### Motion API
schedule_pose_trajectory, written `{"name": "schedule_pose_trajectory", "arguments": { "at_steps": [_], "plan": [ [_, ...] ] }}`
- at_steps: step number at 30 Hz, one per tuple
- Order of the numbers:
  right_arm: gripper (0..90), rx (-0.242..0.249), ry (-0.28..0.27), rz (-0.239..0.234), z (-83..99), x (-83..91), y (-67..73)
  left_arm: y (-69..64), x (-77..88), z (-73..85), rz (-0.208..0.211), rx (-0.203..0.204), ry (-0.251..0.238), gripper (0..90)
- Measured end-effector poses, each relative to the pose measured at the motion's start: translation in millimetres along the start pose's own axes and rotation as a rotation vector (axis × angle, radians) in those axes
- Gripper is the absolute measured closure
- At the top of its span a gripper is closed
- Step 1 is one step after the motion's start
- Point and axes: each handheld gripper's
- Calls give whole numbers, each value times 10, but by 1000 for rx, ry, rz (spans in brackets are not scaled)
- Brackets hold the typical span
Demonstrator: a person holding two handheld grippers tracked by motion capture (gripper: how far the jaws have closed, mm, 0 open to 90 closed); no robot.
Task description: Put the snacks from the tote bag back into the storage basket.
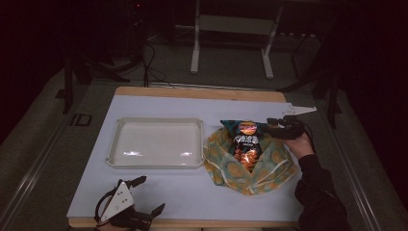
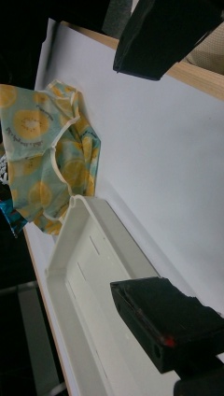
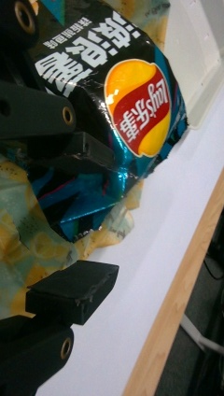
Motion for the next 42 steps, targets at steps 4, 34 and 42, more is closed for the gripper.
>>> {"name": "schedule_pose_trajectory", "arguments": {
  "at_steps": [4, 34, 42],
  "plan": [
    [498, 1, 28, -27, 36, -50, -17, 5, -6, 2, 2, 0, 5, 1],
    [900, -24, 160, -93, 69, -241, 1, 6, -18, 4, 8, 1, 8, 1],
    [900, -7, 111, -85, 24, -123, 107, 1, -21, 2, 5, 0, 10, 1]
  ]
}}
Point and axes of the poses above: each handheld gripper's, and its own axes: x roughly backward along the jaws, z roughly out of its underside, y roughly to its left, and after that the axes turned 14 degrees about -x, right-handed
